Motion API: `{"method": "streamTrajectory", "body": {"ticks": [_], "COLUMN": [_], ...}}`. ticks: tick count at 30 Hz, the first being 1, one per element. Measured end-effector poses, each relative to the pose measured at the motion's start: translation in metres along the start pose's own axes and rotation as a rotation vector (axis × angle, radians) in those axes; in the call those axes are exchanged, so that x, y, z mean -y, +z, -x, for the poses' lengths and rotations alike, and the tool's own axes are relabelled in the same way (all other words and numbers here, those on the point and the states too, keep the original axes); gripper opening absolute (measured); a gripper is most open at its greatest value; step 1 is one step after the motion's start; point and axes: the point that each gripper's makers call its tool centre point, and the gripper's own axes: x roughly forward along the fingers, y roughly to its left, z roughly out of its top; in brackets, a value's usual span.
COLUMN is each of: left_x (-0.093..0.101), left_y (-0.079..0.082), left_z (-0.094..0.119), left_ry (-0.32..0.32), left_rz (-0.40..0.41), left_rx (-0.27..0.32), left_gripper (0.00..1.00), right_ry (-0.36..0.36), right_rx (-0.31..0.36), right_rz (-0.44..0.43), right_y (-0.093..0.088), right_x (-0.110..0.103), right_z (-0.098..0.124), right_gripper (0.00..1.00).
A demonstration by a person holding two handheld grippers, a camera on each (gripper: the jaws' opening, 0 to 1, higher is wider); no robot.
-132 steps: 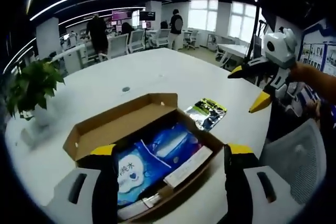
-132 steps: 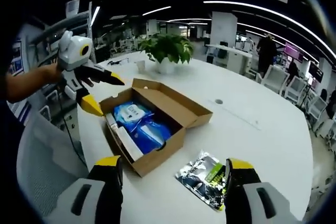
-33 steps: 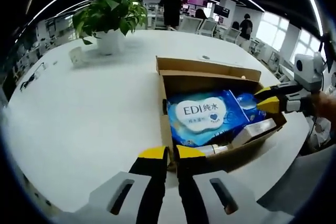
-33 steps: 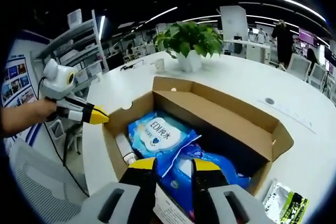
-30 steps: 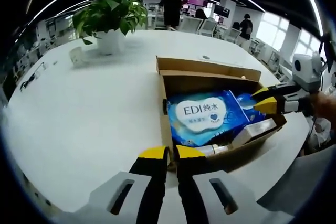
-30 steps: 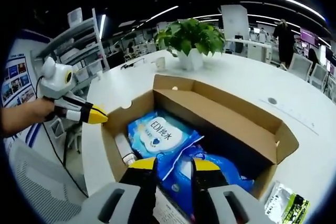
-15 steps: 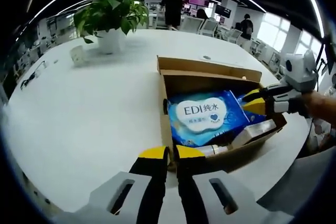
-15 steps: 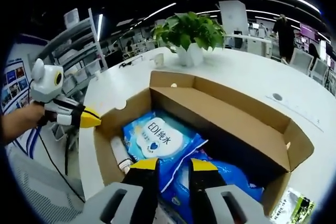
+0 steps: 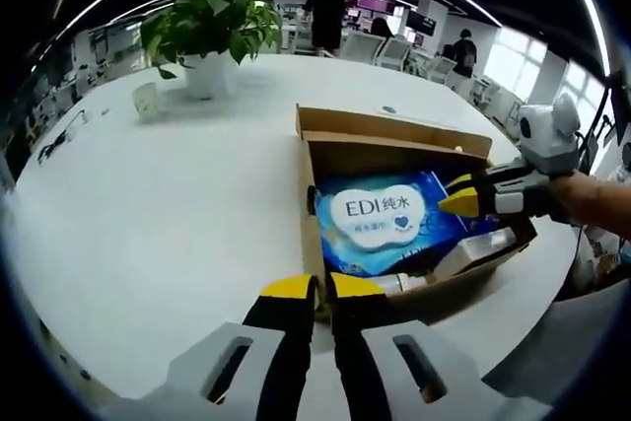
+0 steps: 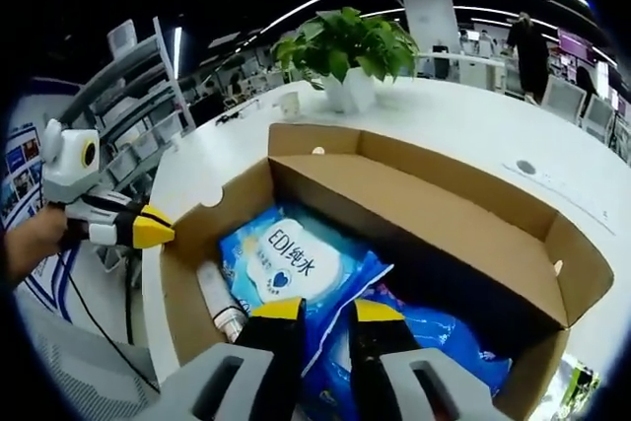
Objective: Operate the shoe box by opening the lid, removing the specified soft item, and placing it in the target area until the item is outside and the box remains undamaged.
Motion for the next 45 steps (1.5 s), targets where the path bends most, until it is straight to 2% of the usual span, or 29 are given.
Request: {"method": "streamTrajectory", "body": {"ticks": [5,9,12,18,28,36,45], "left_x": [0.000,0.000,0.001,0.001,0.001,0.001,0.002], "left_y": [0.000,0.000,0.000,0.000,0.000,0.000,0.000], "left_z": [0.000,0.000,0.000,0.000,0.000,0.000,0.001], "left_ry": [-0.001,0.002,0.003,0.005,0.008,0.013,0.017], "left_rz": [0.006,0.010,0.010,0.010,0.004,0.001,-0.008], "left_rx": [0.001,0.003,0.003,0.000,-0.004,-0.009,-0.022], "left_gripper": [0.03,0.03,0.03,0.03,0.03,0.03,0.03], "right_ry": [-0.004,-0.037,-0.027,-0.029,-0.039,-0.059,-0.077], "right_rx": [-0.006,-0.012,-0.011,-0.008,0.013,0.036,0.049], "right_rz": [-0.022,-0.024,-0.037,-0.024,-0.053,-0.091,-0.106], "right_y": [-0.001,-0.002,-0.002,0.000,0.005,0.009,0.004], "right_x": [-0.001,0.006,0.005,0.004,0.004,0.008,0.019], "right_z": [-0.005,-0.004,-0.002,0.004,0.012,0.025,0.038], "right_gripper": [0.13,0.02,0.00,0.00,0.00,0.00,0.00]}}
